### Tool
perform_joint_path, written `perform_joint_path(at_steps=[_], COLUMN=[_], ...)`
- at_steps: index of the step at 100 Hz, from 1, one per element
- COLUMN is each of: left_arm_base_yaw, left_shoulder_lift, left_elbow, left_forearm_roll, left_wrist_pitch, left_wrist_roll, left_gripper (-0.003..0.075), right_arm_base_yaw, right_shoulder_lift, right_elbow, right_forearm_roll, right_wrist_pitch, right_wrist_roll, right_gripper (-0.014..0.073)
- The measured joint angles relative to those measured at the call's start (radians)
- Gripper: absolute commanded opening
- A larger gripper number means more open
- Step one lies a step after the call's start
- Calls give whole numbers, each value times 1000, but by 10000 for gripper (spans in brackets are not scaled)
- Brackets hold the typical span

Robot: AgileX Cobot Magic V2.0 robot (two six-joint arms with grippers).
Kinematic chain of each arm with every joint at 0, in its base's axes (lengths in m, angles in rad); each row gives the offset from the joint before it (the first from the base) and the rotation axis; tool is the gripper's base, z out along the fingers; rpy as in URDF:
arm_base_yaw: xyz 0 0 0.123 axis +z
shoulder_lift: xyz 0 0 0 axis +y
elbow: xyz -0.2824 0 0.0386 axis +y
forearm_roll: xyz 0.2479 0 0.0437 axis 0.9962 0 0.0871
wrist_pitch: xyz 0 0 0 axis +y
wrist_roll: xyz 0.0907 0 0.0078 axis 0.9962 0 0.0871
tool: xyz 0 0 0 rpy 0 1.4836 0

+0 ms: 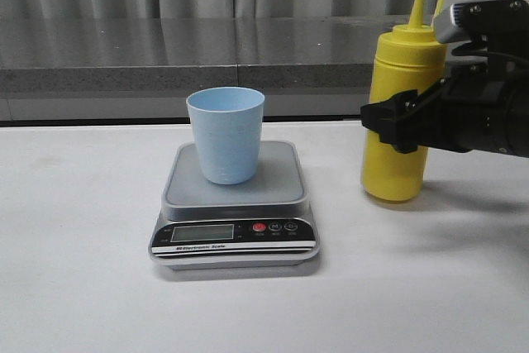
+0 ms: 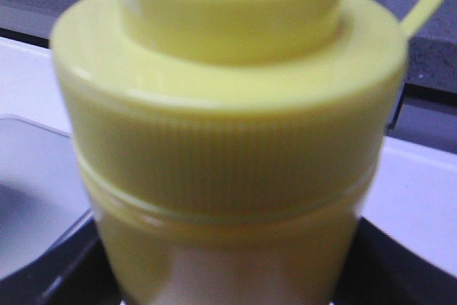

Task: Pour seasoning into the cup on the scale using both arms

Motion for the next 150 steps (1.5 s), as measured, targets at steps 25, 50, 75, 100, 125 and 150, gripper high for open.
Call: perform_joint_path(at_steps=[25,50,75,100,125,150], left_arm_base_yaw=[0,0,0,0,0,0], left_shoulder_lift=[0,0,0,0,0,0], left_elbow=[0,0,0,0,0,0], left_forearm_roll=[0,0,0,0,0,0], left_wrist_pitch=[0,0,0,0,0,0], left_wrist_roll=[0,0,0,0,0,0], left_gripper=[-20,-20,-20,-20,-20,-20], right_arm_base_yaw=[2,42,149,213,254,311], right_shoulder_lift=[-118,-187,-187,-187,-147,-123], right_elbow=[-57,-212,-379,-473,-516,-556], right_forearm_roll=[-107,-263,-421,-586,-750,-870], right_wrist_pitch=[197,515,821,983,1090,1196], right_wrist_roll=[-78,-98,-104,-105,-106,-109], right_gripper=[319,319,319,319,319,319])
